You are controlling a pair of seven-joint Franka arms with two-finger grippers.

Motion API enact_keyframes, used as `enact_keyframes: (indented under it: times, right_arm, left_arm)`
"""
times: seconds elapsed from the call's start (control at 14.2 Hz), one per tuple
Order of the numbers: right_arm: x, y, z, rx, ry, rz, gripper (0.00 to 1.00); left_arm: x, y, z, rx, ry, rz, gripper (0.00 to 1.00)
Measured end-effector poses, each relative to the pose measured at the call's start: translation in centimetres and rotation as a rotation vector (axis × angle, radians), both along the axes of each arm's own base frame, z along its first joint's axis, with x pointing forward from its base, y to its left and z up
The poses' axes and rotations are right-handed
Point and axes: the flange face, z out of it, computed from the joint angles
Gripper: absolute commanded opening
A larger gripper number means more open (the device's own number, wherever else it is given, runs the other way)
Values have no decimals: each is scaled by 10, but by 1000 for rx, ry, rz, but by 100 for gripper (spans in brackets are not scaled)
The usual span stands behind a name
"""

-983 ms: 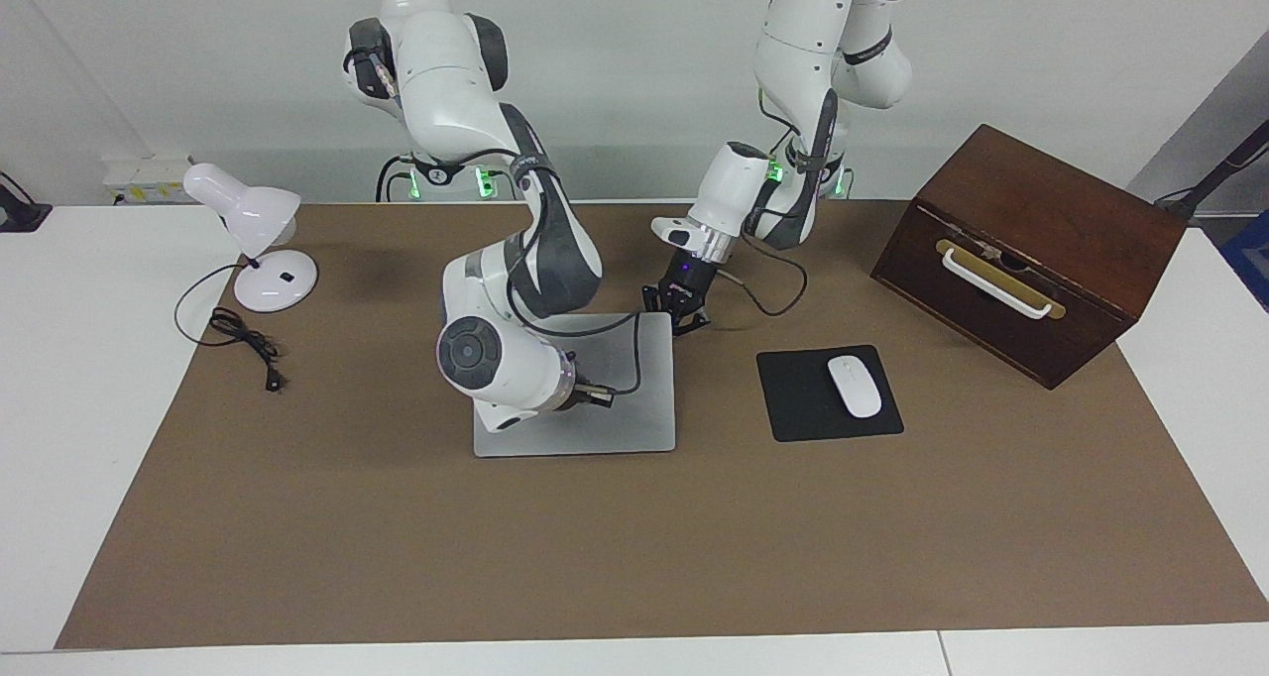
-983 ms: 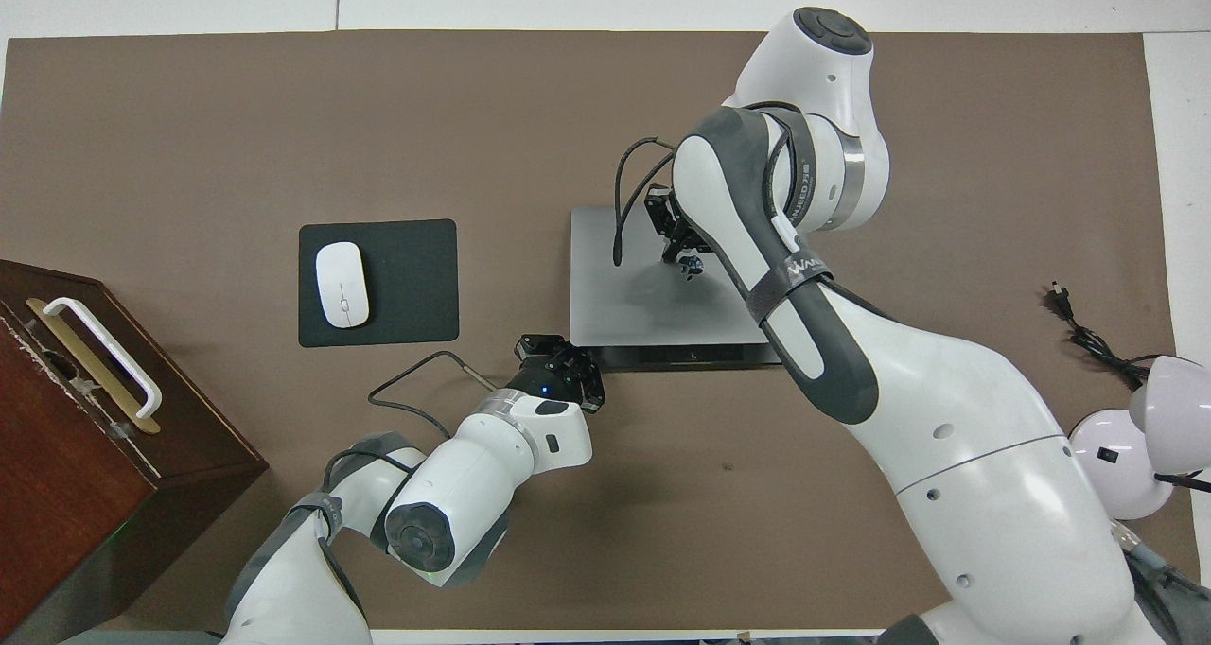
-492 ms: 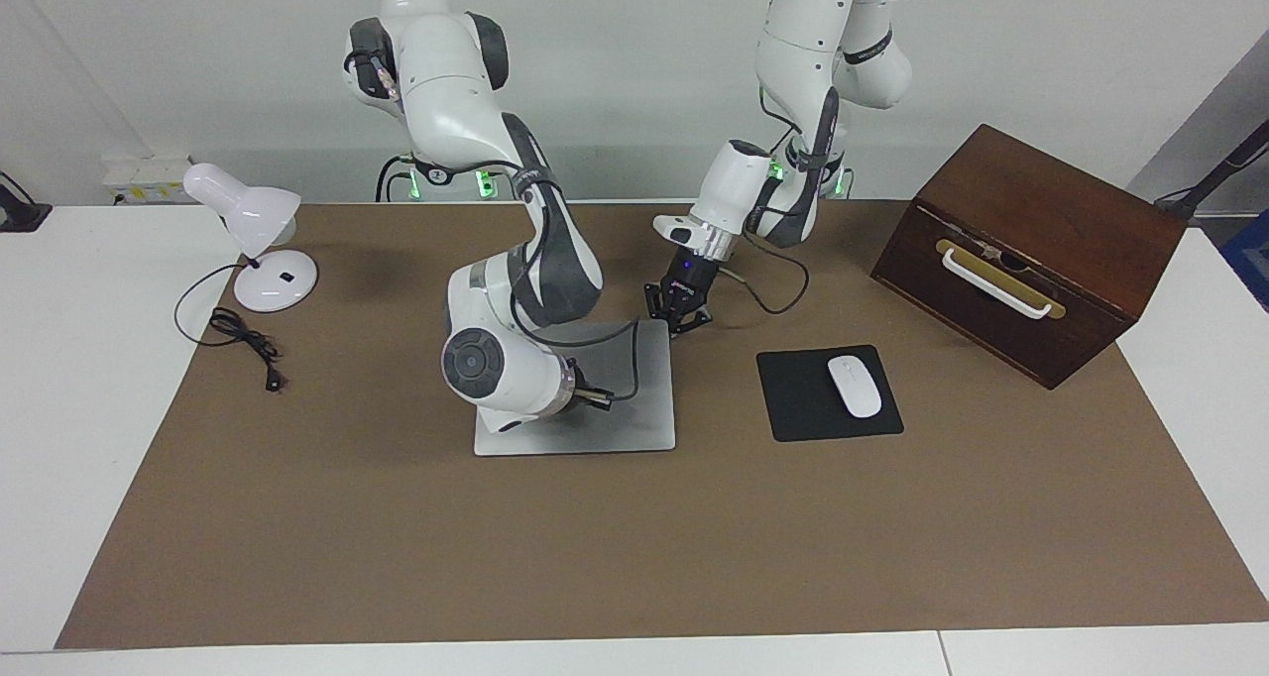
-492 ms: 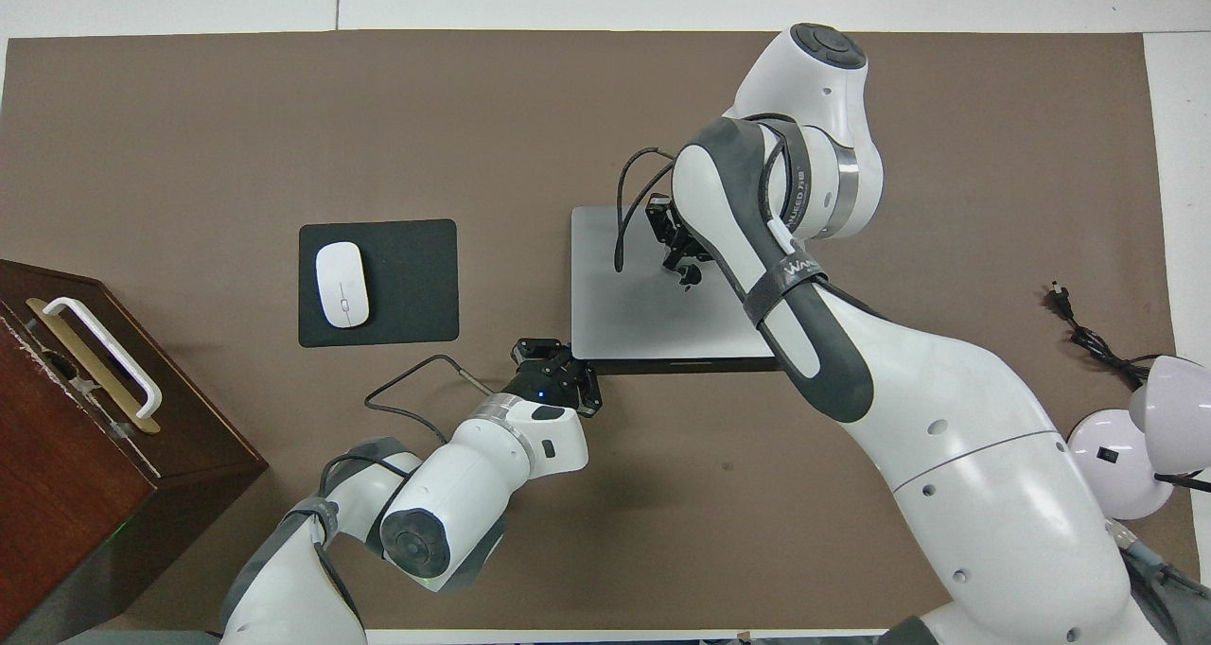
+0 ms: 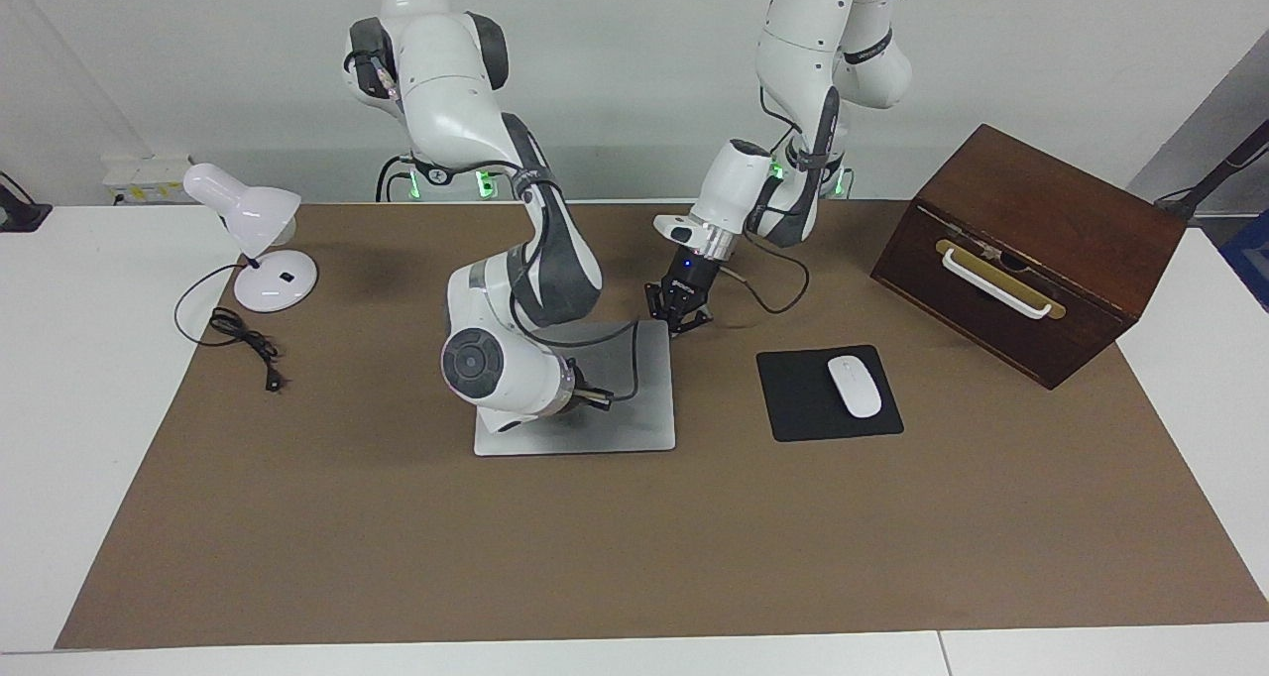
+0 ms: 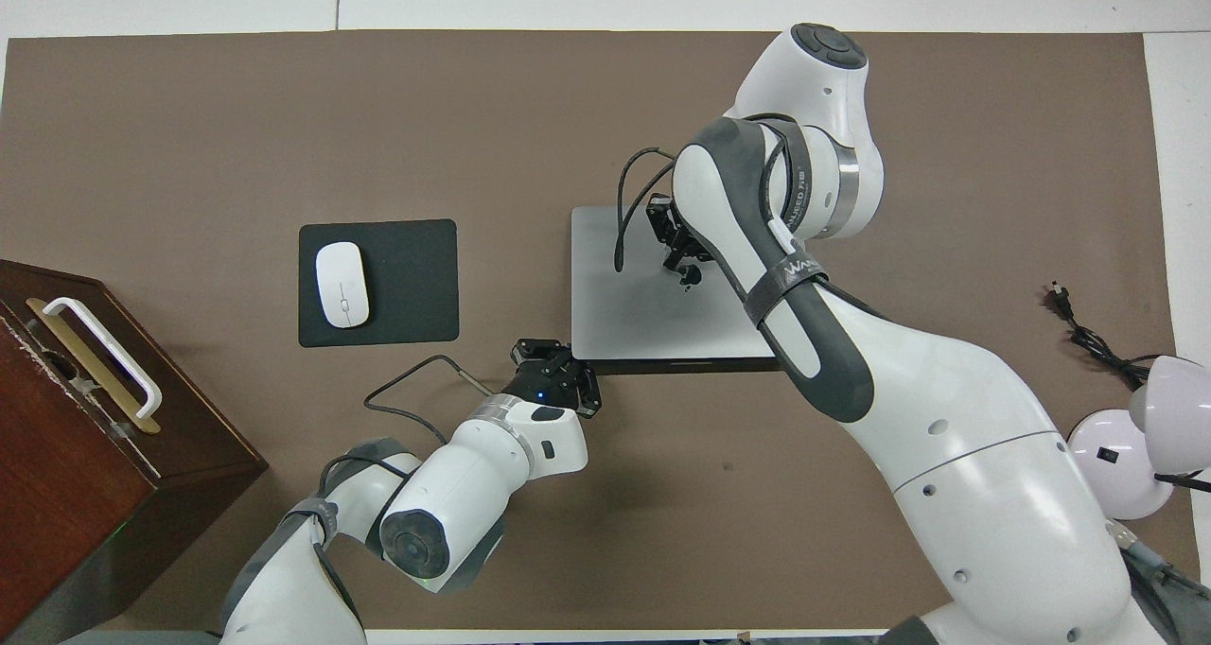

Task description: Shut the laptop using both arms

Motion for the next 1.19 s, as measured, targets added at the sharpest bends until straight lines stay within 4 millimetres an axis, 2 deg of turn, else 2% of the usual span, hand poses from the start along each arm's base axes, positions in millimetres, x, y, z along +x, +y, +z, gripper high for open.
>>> enact_keyframes:
  times: [0.35, 0.63, 0.91, 1.19]
  right_arm:
    - [4, -11, 5, -5, 5, -10, 0]
    - [7, -29, 26, 4, 23, -15, 0]
    - [15, -46, 69, 6, -51, -20, 0]
    - [22, -84, 132, -26, -171, -10, 0]
  left_arm:
    - [0, 0, 0, 0, 0, 0, 0]
    - [0, 0, 0, 0, -1, 0, 0]
    - [0, 1, 1, -5, 4, 10, 0]
    - [4, 15, 3, 6, 15, 38, 0]
